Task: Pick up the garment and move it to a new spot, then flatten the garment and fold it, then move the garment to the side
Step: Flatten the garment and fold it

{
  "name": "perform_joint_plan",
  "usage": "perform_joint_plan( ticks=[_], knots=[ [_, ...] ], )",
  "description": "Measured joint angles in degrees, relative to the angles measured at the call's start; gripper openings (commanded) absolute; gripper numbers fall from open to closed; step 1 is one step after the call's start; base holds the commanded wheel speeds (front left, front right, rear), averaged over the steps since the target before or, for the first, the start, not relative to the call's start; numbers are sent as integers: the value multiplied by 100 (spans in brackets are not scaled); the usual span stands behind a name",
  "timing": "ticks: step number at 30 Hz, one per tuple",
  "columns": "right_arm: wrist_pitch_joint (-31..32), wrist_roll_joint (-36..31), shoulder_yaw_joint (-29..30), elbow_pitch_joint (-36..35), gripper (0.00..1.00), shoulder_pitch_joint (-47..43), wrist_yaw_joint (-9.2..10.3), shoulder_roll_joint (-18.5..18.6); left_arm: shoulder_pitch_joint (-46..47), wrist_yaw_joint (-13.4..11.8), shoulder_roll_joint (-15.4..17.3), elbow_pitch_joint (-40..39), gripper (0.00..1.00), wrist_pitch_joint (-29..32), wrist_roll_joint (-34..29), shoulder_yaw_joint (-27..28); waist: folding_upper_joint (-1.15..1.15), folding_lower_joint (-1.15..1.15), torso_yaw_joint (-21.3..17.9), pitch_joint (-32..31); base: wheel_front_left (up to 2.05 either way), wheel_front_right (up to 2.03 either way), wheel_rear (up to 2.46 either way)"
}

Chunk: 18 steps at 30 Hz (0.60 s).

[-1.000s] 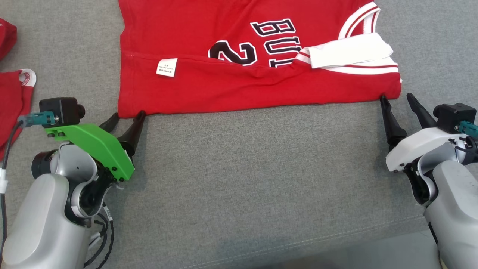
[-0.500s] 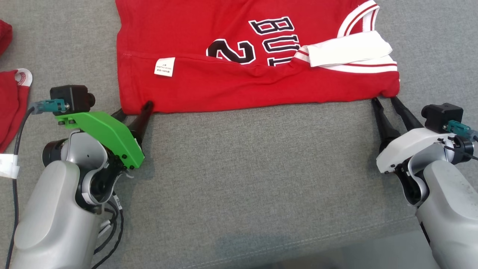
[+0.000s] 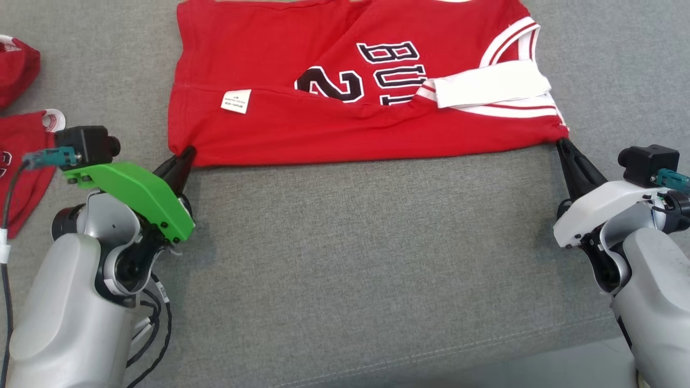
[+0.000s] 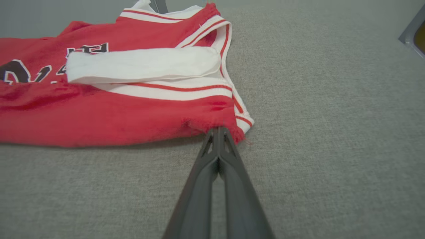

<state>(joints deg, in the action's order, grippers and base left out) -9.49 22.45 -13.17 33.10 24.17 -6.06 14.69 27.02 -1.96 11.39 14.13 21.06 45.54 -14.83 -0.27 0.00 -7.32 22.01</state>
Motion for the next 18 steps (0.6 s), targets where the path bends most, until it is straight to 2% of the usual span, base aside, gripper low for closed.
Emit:
perform_joint_plan(
  ticks=[17, 18],
  knots=[
    [411, 286, -190, -138, 0, -495, -99, 258, -905, 21, -1, -312, 0, -192, 457, 392, 0, 0, 53, -507, 0, 0, 0],
    [442, 286, -192, -159, 25, -495, -99, 275, -939, 9, -1, -349, 0, -192, 461, 394, 0, 0, 54, -503, 0, 0, 0]
  ],
)
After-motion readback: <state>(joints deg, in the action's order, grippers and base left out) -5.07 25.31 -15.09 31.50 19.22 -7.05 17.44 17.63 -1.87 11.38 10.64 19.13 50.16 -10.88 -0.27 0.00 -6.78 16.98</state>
